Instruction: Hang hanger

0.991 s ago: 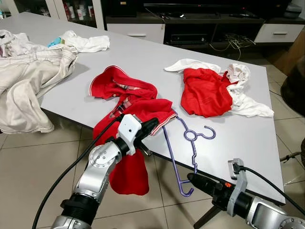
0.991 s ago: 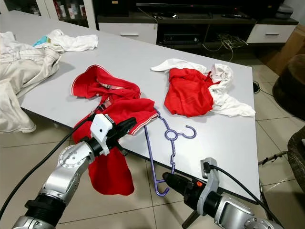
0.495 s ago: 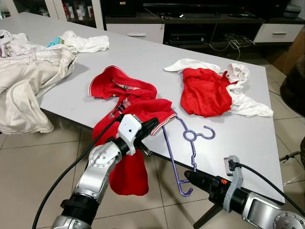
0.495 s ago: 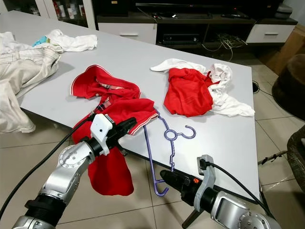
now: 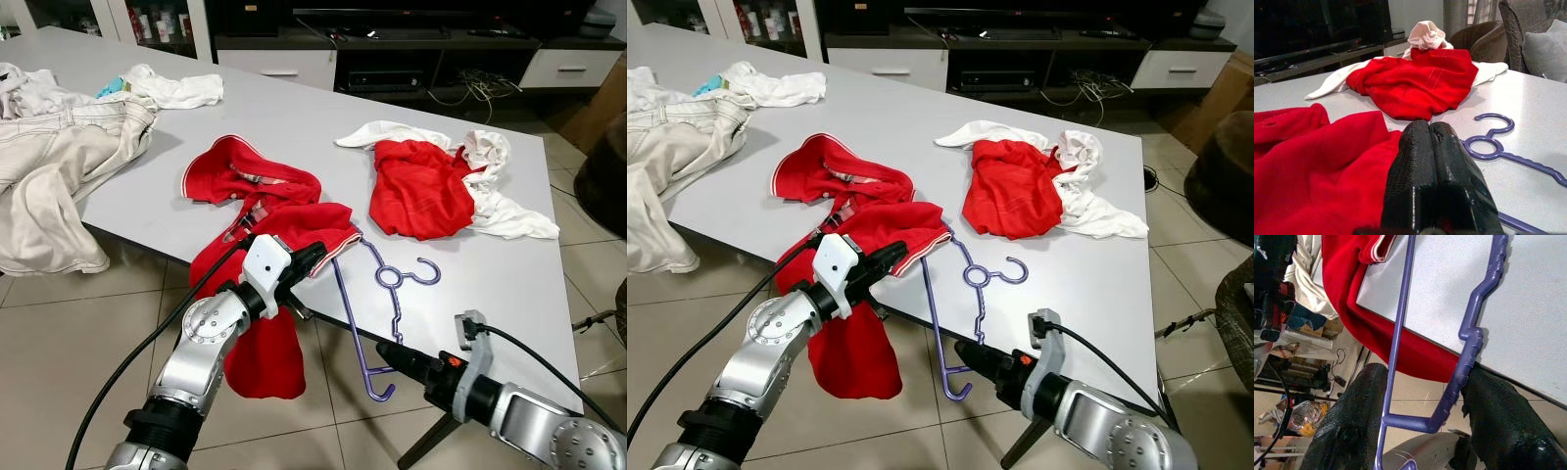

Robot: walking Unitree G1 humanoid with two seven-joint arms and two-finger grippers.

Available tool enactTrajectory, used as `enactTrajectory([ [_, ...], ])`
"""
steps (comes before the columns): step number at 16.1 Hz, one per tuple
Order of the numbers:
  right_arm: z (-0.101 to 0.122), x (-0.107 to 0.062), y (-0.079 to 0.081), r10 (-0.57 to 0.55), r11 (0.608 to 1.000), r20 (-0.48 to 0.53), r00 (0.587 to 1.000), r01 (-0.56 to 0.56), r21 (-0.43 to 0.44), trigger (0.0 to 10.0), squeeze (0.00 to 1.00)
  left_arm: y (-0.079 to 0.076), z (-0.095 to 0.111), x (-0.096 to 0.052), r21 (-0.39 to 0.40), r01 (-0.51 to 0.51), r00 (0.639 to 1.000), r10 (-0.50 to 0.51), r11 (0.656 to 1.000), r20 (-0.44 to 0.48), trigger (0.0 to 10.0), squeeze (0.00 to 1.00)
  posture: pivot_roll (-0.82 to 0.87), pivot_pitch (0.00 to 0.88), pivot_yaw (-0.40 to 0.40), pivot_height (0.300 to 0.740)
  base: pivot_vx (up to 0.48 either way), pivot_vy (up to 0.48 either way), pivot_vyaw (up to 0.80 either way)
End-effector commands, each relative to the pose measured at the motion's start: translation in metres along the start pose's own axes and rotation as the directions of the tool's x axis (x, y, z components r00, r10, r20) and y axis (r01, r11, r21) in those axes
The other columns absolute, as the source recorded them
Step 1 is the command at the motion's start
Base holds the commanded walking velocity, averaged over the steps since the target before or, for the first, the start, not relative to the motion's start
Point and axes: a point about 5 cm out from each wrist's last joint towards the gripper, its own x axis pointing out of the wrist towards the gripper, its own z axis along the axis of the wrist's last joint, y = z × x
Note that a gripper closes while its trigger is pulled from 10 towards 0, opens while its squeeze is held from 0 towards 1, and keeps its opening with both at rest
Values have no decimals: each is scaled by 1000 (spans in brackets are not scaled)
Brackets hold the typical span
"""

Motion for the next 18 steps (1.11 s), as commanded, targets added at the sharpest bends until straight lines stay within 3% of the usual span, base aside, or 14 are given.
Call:
enactTrajectory([
  [1,5,3,1,-4,1000,12,1000,4,-16,10000,0,-1,6,1,19,7,1000,-8,1000,12,10000,0,-110,0,-23,740,0,0,0],
  [3,4,5,2,1,1000,13,1000,-1,-10,9765,0,-1,5,0,18,8,1000,-8,1000,9,10000,0,-110,0,-21,740,0,0,0],
  [5,4,7,3,5,1000,14,1000,-5,-8,7608,0,-1,5,0,18,10,1000,-11,1000,8,10000,0,-112,0,-19,740,0,0,0],
  [6,4,8,3,7,1000,15,1000,-7,-6,4863,0,-1,6,1,19,12,1000,-12,1000,7,10000,0,-113,0,-17,740,0,0,0],
  [7,4,8,4,10,1000,15,1000,-10,-5,4118,0,-1,6,1,19,12,1000,-13,1000,8,10000,0,-114,0,-16,740,0,0,0],
  [9,4,7,5,22,1000,15,1000,-22,-5,0,0,-2,6,1,20,14,1000,-15,1000,7,10000,0,-115,0,-16,740,0,0,0],
  [18,5,5,7,36,999,1,999,-36,-11,0,0,-3,4,0,15,14,1000,-14,1000,3,10000,0,-115,0,-21,740,0,0,0],
])
